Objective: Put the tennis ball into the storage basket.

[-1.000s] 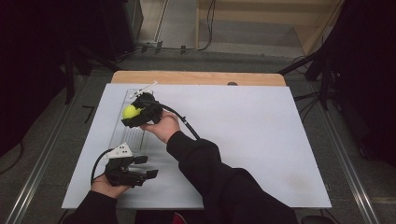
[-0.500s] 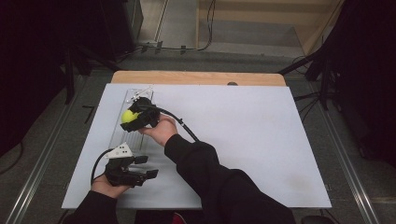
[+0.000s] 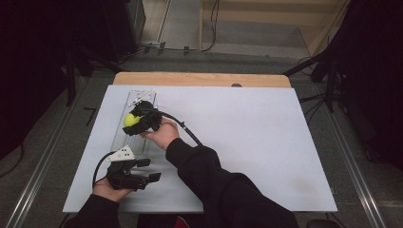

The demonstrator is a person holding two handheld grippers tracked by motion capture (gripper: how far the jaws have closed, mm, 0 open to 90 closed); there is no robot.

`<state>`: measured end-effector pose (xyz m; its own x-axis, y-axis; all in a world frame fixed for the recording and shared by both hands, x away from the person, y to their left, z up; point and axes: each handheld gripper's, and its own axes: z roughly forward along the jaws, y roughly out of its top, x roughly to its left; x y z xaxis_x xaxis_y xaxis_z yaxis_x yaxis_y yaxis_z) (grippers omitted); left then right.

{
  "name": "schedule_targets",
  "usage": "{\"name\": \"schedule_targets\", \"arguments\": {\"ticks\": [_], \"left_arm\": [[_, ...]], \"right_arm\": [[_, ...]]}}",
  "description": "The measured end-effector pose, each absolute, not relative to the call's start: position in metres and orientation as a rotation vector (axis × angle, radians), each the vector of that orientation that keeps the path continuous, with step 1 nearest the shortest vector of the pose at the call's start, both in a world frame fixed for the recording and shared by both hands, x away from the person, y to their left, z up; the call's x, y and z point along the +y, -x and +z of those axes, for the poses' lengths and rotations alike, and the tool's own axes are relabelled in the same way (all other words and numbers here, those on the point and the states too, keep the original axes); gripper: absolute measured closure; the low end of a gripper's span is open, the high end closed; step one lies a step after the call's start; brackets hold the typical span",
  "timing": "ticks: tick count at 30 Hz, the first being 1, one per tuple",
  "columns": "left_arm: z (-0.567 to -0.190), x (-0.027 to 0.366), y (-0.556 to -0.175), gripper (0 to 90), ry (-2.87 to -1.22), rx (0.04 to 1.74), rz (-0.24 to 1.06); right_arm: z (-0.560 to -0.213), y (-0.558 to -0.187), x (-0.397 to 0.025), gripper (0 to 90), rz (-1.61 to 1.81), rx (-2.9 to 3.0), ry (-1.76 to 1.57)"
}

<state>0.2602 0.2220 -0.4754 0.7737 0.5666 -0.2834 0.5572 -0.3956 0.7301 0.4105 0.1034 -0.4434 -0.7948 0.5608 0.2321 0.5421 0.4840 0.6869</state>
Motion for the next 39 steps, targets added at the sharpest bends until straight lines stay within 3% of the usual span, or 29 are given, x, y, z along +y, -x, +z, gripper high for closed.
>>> {"name": "schedule_targets", "arguments": {"ticks": [10,13,39], "left_arm": [[-0.475,0.222,-0.26,25.3,-2.081,0.837,0.014],[-0.475,0.222,-0.26,25.3,-2.081,0.837,0.014],[-0.476,0.222,-0.26,25.3,-2.083,0.838,0.013]], "right_arm": [[-0.446,-0.411,0.104,23.0,1.207,2.692,-0.981],[-0.444,-0.41,0.105,16.1,1.219,2.693,-0.948],[-0.423,-0.398,0.072,16.9,1.303,2.722,-0.921]]}}
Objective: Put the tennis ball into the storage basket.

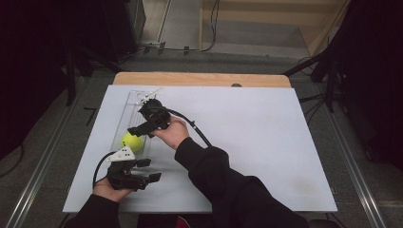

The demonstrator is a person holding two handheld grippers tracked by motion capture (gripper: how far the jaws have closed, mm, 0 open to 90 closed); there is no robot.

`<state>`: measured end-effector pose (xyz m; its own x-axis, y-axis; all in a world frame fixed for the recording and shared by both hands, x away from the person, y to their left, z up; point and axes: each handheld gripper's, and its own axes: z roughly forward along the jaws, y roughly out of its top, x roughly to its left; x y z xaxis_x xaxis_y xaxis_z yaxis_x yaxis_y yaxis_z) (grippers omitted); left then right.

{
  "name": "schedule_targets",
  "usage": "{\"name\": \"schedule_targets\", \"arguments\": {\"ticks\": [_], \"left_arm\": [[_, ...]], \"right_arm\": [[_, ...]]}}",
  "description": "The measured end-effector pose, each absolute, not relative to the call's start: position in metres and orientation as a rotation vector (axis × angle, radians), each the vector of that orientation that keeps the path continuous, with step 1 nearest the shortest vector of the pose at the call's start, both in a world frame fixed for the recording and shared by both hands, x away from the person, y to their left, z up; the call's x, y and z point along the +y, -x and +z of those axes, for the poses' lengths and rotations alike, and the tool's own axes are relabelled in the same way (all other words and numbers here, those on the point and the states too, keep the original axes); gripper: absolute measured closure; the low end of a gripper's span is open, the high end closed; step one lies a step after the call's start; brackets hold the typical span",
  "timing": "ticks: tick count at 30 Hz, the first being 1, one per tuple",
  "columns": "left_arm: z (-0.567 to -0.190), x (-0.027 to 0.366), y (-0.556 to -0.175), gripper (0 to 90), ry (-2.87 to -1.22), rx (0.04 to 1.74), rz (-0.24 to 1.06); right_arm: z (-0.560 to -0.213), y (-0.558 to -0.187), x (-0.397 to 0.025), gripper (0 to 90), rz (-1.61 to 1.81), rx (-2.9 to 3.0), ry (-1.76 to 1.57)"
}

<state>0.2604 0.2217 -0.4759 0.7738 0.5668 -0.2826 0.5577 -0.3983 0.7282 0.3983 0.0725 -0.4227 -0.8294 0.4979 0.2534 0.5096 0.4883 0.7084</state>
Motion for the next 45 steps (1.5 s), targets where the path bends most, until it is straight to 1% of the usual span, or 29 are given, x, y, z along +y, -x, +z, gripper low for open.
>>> {"name": "schedule_targets", "arguments": {"ticks": [31,45], "left_arm": [[-0.477,0.222,-0.26,25.3,-2.081,0.849,0.014],[-0.478,0.222,-0.26,25.3,-2.082,0.856,0.01]], "right_arm": [[-0.429,-0.386,0.014,19.5,-1.235,-2.702,0.918],[-0.429,-0.377,-0.024,20.6,-1.262,-2.662,0.946]]}}
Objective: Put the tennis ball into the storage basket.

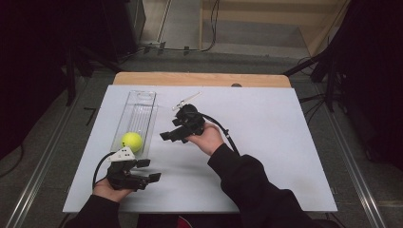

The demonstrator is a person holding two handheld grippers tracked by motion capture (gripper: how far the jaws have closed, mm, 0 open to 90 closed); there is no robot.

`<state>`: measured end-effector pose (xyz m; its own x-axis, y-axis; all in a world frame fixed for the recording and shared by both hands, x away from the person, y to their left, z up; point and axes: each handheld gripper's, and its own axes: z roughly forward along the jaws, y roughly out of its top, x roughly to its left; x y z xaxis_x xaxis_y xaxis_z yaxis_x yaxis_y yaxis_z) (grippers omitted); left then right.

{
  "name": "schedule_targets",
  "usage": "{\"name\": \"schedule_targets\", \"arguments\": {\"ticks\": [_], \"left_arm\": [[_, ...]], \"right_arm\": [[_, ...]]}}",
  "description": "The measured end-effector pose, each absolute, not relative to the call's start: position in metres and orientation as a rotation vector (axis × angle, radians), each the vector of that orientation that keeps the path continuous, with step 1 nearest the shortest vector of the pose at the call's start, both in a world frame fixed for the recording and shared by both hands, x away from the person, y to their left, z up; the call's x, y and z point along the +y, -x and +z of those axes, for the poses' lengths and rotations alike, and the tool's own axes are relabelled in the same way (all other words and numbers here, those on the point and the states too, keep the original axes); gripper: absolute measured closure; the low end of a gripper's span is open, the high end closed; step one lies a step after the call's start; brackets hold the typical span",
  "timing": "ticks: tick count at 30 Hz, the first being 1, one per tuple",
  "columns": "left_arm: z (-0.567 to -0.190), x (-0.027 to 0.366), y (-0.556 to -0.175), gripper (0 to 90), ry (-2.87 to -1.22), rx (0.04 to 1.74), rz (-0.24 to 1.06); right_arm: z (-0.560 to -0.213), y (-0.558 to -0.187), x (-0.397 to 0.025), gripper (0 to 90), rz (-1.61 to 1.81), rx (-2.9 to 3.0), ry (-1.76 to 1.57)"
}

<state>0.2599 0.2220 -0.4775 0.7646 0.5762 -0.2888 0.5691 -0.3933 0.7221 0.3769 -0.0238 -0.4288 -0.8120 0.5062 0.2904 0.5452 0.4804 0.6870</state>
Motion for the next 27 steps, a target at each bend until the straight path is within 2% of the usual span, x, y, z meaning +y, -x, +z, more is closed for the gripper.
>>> {"name": "schedule_targets", "arguments": {"ticks": [27], "left_arm": [[-0.478,0.221,-0.261,25.3,-2.091,0.864,0.019]], "right_arm": [[-0.437,-0.357,-0.095,21.7,-1.289,-2.658,1.073]]}}
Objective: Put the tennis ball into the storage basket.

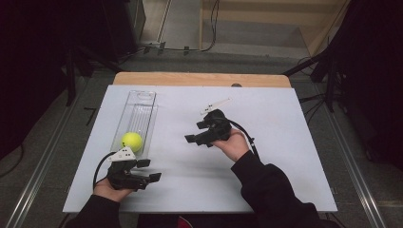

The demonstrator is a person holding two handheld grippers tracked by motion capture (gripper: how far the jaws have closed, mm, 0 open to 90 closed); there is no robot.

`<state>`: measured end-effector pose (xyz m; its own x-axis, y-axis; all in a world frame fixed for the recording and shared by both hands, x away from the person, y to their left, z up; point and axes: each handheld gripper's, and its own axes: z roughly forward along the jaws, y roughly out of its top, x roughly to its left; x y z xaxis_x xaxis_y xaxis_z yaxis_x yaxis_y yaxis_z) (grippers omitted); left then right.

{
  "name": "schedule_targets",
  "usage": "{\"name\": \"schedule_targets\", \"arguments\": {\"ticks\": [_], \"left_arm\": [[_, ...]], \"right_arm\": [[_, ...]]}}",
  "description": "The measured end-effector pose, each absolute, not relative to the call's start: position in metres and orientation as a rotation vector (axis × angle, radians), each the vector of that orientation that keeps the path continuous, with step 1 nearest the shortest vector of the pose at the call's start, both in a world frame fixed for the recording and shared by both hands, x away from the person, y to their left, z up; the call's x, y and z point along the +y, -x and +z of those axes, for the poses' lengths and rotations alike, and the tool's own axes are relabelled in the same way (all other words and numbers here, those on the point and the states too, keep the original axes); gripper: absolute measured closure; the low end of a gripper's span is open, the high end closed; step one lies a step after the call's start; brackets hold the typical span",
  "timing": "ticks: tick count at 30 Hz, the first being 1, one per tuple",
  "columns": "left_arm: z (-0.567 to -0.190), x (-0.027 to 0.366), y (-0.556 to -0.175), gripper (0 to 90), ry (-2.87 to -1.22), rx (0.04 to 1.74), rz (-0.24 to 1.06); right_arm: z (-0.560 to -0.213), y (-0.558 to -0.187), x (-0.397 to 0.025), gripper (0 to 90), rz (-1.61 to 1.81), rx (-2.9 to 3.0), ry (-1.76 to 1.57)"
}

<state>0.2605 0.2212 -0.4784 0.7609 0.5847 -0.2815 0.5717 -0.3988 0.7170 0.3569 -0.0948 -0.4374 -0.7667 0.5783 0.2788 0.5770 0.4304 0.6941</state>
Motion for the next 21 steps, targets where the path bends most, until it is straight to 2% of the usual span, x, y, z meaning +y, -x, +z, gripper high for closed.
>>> {"name": "schedule_targets", "arguments": {"ticks": [21], "left_arm": [[-0.478,0.221,-0.26,25.3,-2.085,0.862,0.015]], "right_arm": [[-0.437,-0.344,-0.149,21.7,1.291,2.559,-1.145]]}}
